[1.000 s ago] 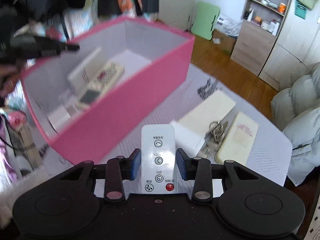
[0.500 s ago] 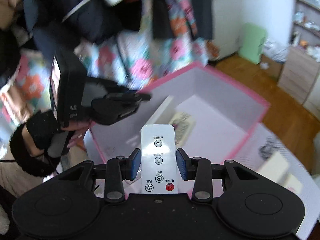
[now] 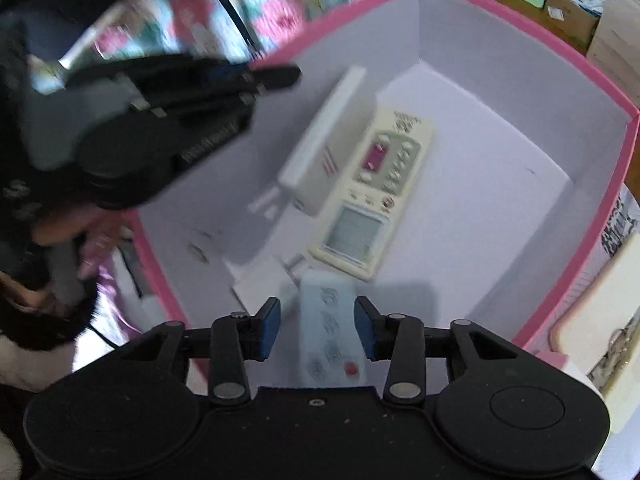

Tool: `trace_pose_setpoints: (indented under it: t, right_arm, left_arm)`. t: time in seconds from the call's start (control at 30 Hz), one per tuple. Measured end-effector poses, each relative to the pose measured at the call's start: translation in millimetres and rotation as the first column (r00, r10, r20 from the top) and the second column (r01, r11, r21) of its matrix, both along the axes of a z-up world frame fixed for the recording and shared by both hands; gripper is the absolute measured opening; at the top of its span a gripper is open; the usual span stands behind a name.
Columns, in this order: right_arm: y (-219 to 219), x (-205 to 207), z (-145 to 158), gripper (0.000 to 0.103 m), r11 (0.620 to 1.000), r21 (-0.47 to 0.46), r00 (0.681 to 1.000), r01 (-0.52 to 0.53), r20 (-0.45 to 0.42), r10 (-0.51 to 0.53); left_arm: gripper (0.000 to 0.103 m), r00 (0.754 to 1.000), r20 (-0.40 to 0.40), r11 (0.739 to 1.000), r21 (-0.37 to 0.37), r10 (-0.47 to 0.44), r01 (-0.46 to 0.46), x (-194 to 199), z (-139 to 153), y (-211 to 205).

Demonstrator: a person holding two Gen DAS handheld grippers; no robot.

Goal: Organize rigid objects
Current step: 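Grasp the small white remote and carry it into the pink box, then move the right gripper back to the white charger block on the table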

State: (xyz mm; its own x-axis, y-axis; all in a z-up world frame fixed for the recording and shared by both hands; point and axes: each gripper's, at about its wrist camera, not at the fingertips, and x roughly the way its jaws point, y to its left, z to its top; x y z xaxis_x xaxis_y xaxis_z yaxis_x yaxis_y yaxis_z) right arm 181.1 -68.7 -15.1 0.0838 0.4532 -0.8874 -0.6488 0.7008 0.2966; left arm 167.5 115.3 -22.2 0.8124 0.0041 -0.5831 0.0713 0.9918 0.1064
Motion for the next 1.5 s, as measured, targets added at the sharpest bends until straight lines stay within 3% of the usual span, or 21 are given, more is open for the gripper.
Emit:
trace_pose_setpoints:
  t: [0.13, 0.27, 0.37, 0.47, 0.67, 0.73, 0.8, 0.83, 0.9, 1.03, 1.17, 1.23, 1.3, 1.37, 1.5]
  right_arm:
    - [-32.4, -16.0, 29.5, 0.057, 0.99, 0.113, 0.99, 0.08, 0.11, -0.092]
    - [-71.7, -30.9, 53.4, 0.057, 0.968, 0.184, 0.954, 0.171, 0.213, -0.209]
    - [-99.9, -33.9, 62.1, 0.065, 0.935, 0.175, 0.89, 0.309, 0.292, -0.349]
    - [-135.3, -34.0, 58.9, 0.066, 0.889, 0.186, 0.83, 0.418, 0.319, -0.457]
    - [-180.6, -43.2, 29.2, 0.07, 0.835, 0.14, 0.758, 0.532, 0.362, -0.543]
    - [-192.3, -43.4, 11.1, 0.07, 0.811, 0.102, 0.746, 0.576, 0.34, -0.573]
    - [-206.1, -42.5, -7.2, 0.07, 0.769, 0.063, 0.733, 0.636, 0.263, -0.628]
    - [-212.4, -41.6, -17.6, 0.07, 0.738, 0.036, 0.718, 0.674, 0.207, -0.665]
    - [-227.3, -38.8, -36.1, 0.07, 0.659, -0.008, 0.657, 0.752, 0.085, -0.749]
    - [-246.2, -37.6, -51.4, 0.07, 0.609, 0.073, 0.613, 0.79, -0.063, -0.787]
    - [-237.0, -26.9, -62.9, 0.073, 0.621, 0.053, 0.623, 0.782, -0.053, -0.781]
    - [-228.3, -25.4, -67.1, 0.072, 0.642, 0.023, 0.642, 0.766, 0.017, -0.766]
    - [-214.5, -26.5, -69.0, 0.075, 0.681, -0.032, 0.678, 0.731, 0.144, -0.721]
    - [-202.9, -27.7, -73.7, 0.083, 0.703, -0.096, 0.704, 0.704, 0.226, -0.674]
    - [-202.5, -31.7, -72.8, 0.08, 0.702, -0.098, 0.701, 0.705, 0.247, -0.669]
  left_arm:
    - [0.005, 1.0, 0.006, 1.0, 0.006, 0.0, 0.0, -1.1, -0.7, -1.0]
    - [0.005, 1.0, 0.007, 1.0, 0.001, 0.0, 0.0, -1.0, -0.6, -0.9]
    - [0.005, 1.0, 0.007, 1.0, 0.003, 0.001, -0.001, -1.0, -0.5, -0.6]
    - [0.005, 1.0, 0.007, 1.0, 0.004, 0.001, -0.001, -1.0, -0.5, 0.1]
    - [0.005, 1.0, 0.006, 1.0, 0.02, 0.002, -0.002, -0.5, -0.5, -2.4]
    - [0.005, 1.0, 0.006, 1.0, 0.018, 0.002, -0.002, 0.0, -0.5, -2.2]
    - [0.005, 1.0, 0.005, 1.0, 0.014, 0.006, -0.006, 0.4, -0.7, -1.8]
    - [0.005, 1.0, 0.005, 1.0, 0.009, 0.017, -0.017, 0.5, -0.6, -1.4]
    - [0.005, 1.0, 0.003, 1.0, 0.007, 0.024, -0.024, 0.5, -0.5, -2.1]
    - [0.005, 1.0, 0.004, 1.0, 0.016, 0.017, -0.017, 0.3, -0.5, -3.1]
    - [0.005, 1.0, 0.017, 0.999, 0.033, 0.003, -0.004, -1.3, -0.6, -5.3]
    - [0.005, 1.0, 0.026, 0.999, 0.045, -0.006, 0.005, -2.0, -0.9, -6.9]
    - [0.005, 1.0, 0.026, 0.999, 0.037, -0.005, 0.004, -1.2, -1.1, -6.3]
    - [0.005, 1.0, 0.026, 0.999, 0.047, -0.004, 0.003, -1.1, -1.1, -6.7]
    - [0.005, 1.0, 0.026, 0.999, 0.05, -0.012, 0.01, -2.3, -1.5, -7.7]
